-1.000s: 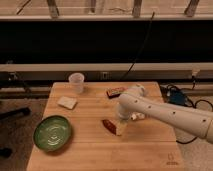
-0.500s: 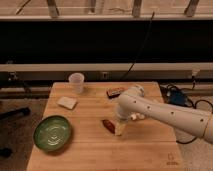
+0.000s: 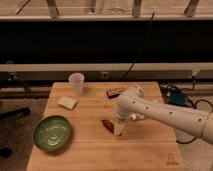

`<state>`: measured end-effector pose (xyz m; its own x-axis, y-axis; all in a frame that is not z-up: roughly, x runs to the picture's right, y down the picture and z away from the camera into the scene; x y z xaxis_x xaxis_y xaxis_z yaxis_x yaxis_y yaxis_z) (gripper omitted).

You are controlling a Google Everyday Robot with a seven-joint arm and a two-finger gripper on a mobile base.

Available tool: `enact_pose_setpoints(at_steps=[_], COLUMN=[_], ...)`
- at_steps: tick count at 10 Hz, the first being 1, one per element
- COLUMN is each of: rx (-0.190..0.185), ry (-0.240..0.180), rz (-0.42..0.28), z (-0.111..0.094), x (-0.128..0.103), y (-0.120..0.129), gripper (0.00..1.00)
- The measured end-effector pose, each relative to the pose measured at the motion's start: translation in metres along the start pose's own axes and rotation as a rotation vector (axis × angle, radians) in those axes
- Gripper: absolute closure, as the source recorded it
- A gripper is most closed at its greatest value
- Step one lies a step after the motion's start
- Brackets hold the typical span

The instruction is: Drag the pepper across the table

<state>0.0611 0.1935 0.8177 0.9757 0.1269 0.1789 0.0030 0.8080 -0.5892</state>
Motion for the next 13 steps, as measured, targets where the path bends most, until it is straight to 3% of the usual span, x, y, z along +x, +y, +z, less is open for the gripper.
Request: enact_pose_setpoints(at_steps=[13], rx=[0.009], ry=[-0.017], rz=[0.079], z=[0.0087], x=[-0.0023], y=[-0.0029], gripper=[0.2])
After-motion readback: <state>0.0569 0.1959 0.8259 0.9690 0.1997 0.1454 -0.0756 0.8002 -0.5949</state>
